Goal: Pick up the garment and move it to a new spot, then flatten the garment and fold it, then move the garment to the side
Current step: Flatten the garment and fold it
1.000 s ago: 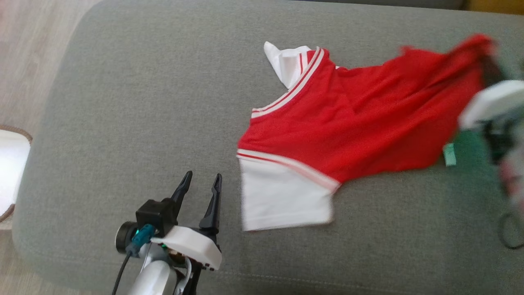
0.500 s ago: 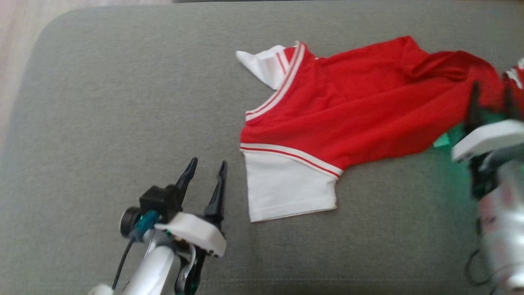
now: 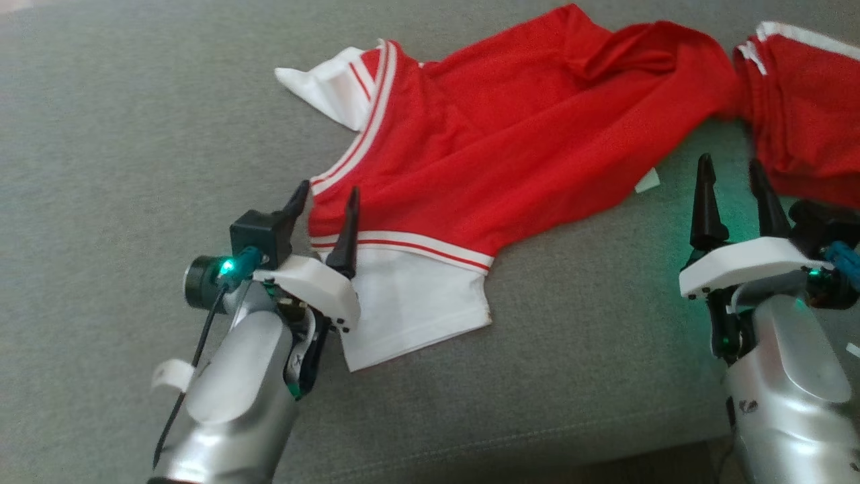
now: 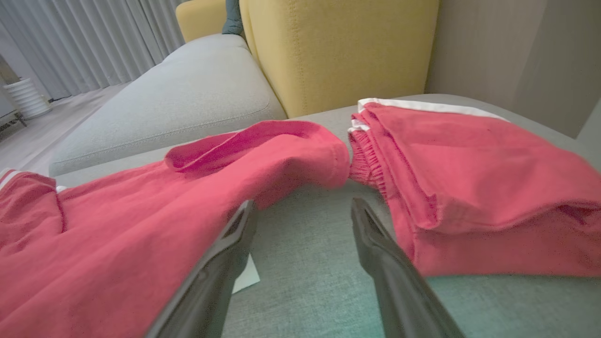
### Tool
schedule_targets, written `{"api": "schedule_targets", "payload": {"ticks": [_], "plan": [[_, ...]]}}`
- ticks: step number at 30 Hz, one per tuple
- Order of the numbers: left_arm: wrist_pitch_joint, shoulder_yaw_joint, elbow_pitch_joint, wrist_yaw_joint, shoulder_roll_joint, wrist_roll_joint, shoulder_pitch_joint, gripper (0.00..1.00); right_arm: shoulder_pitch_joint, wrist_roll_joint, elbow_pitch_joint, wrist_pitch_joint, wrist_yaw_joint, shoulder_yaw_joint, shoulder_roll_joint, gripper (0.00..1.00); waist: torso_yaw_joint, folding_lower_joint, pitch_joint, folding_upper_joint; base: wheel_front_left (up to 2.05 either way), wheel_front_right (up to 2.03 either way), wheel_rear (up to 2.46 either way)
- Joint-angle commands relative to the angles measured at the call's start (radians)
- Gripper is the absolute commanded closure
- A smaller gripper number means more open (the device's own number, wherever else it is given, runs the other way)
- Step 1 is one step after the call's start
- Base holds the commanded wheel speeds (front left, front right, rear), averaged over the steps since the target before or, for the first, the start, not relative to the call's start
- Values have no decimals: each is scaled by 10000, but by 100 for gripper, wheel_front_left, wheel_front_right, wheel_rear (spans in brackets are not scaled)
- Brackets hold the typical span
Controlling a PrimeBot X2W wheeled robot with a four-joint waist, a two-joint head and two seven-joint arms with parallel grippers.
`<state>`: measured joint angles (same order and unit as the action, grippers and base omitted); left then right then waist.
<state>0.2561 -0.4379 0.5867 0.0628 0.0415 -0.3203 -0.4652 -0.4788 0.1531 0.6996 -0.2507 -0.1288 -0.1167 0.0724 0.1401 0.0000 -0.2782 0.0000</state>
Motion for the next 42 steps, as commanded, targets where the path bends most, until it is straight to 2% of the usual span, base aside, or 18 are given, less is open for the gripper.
{"api": "schedule_targets", "payload": {"ticks": [1, 8, 9, 10, 11, 15, 20, 31, 32, 33, 34, 42], "plan": [[57, 367, 27, 136, 87, 169, -425, 0, 23, 63, -427, -110, -19, 243, -71, 0, 317, 0, -268, 0, 0, 0, 0], [57, 433, 1874, 737, 87, 900, -1170, 0, -1, 394, -780, -110, -19, 325, -132, 0, 535, 0, -532, 0, 0, 0, 0], [57, 437, 2066, 739, 87, 849, -1236, 9, -10, 430, -807, -110, -19, 348, -138, 0, 548, 0, -547, 0, 0, 0, 0], [57, 412, 2209, 733, 87, 829, -1291, 82, -14, 454, -837, -110, -19, 372, -145, 0, 557, 0, -558, 0, 0, 0, 0], [57, 374, 2370, 719, 87, 833, -1321, 100, -9, 476, -860, -110, -19, 390, -150, 0, 557, 0, -557, 0, 0, 0, 0], [57, 748, 2209, 941, 87, 692, -1296, 100, 102, 541, -846, -110, -19, 403, -156, 0, 414, 0, -428, 0, 0, 0, 0], [57, 2174, 831, 1497, 455, 815, -743, 100, 239, 497, -666, -110, -19, 478, -148, 0, 154, 0, -204, 0, 0, 0, 0], [57, 3567, 3, 1629, 525, 1323, -39, 100, 95, 517, -140, -110, -19, 1033, -158, 0, -128, 0, -79, 0, 0, 0, 0], [57, 3642, -80, 1626, 499, 1397, 35, 61, 114, 550, -97, -110, -19, 1132, -159, 0, -153, 0, -45, 0, 0, 0, 0], [57, 3662, -142, 1613, 458, 1487, 124, 9, 139, 577, -54, -110, -19, 1268, -160, 0, -179, 0, -7, 0, 0, 0, 0], [57, 3648, -185, 1585, 410, 1568, 209, 0, 167, 616, -25, -110, -19, 1423, -160, 0, -209, 0, 33, 0, 0, 0, 0], [57, 3527, -661, 1400, 138, 1761, 796, 0, 314, 1017, 167, -110, -19, 2482, 108, 0, -488, 0, 215, 0, 0, 0, 0]]}}
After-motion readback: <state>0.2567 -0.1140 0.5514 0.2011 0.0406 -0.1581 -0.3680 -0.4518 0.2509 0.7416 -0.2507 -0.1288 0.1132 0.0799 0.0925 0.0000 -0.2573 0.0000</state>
